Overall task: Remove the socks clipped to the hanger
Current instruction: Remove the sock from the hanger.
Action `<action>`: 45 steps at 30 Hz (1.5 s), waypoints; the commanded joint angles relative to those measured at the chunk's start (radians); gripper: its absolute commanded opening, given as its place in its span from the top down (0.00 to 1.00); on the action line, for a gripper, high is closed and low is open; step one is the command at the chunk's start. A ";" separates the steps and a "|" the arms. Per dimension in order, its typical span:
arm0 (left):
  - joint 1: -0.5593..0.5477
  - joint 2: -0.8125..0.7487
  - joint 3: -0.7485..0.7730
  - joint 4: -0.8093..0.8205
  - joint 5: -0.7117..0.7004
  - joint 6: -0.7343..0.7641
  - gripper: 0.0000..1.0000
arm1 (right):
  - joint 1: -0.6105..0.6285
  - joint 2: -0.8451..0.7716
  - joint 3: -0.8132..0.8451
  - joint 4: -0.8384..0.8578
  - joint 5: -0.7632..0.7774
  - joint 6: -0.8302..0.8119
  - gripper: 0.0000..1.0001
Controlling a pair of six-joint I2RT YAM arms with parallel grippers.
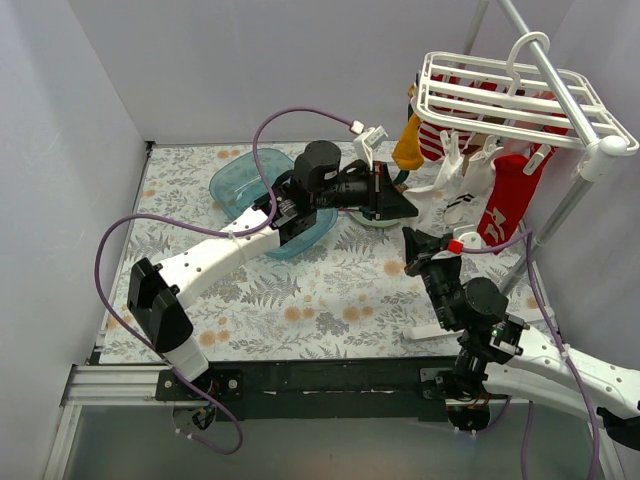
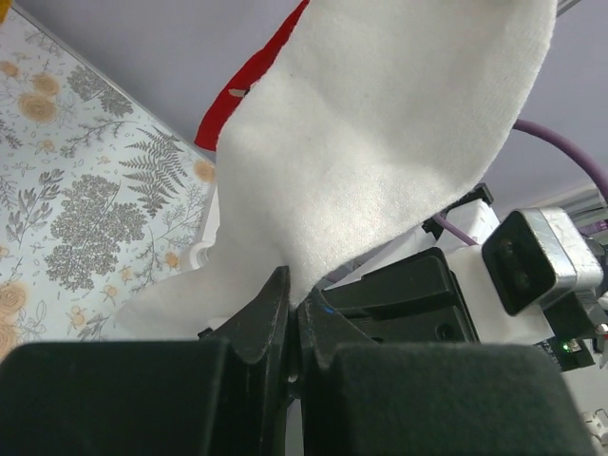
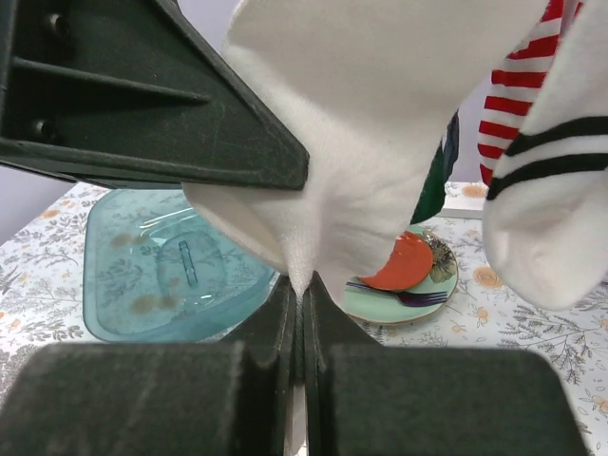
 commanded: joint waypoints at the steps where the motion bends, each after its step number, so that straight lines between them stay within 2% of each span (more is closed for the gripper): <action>1: 0.001 -0.059 0.001 0.072 0.009 -0.023 0.97 | -0.003 -0.031 0.014 -0.044 0.015 0.040 0.99; 2: 0.001 -0.060 -0.002 0.079 0.006 -0.023 0.88 | -0.003 -0.039 0.014 -0.058 0.004 0.066 0.99; 4: 0.003 -0.067 -0.002 0.111 -0.016 -0.016 0.80 | -0.003 -0.057 0.014 -0.102 -0.008 0.104 0.99; 7: 0.001 -0.071 0.003 0.135 -0.054 -0.005 0.56 | -0.002 -0.068 0.006 -0.133 -0.025 0.141 0.99; 9: 0.003 -0.073 0.014 0.150 -0.063 0.000 0.55 | -0.003 -0.062 0.015 -0.185 -0.029 0.164 0.99; 14: 0.003 -0.064 0.053 0.222 -0.132 -0.002 0.43 | -0.003 -0.037 0.020 -0.252 -0.049 0.227 0.99; 17: 0.001 -0.059 0.054 0.289 -0.190 0.007 0.41 | -0.003 -0.029 0.018 -0.265 -0.059 0.242 0.99; 25: 0.000 -0.002 0.057 0.466 -0.235 0.042 0.41 | -0.003 -0.003 0.037 -0.285 -0.068 0.252 0.99; 31: -0.011 0.051 0.122 0.463 -0.233 0.076 0.41 | -0.003 0.000 0.044 -0.294 -0.066 0.252 0.99; 33: -0.028 0.062 0.138 0.439 -0.240 0.130 0.40 | -0.003 0.004 0.049 -0.299 -0.066 0.251 0.99; 40: -0.097 0.062 0.146 0.379 -0.368 0.301 0.40 | -0.003 0.027 0.072 -0.311 -0.072 0.245 0.99; 45: -0.124 0.058 0.139 0.391 -0.440 0.346 0.41 | -0.003 0.050 0.078 -0.308 -0.082 0.242 0.99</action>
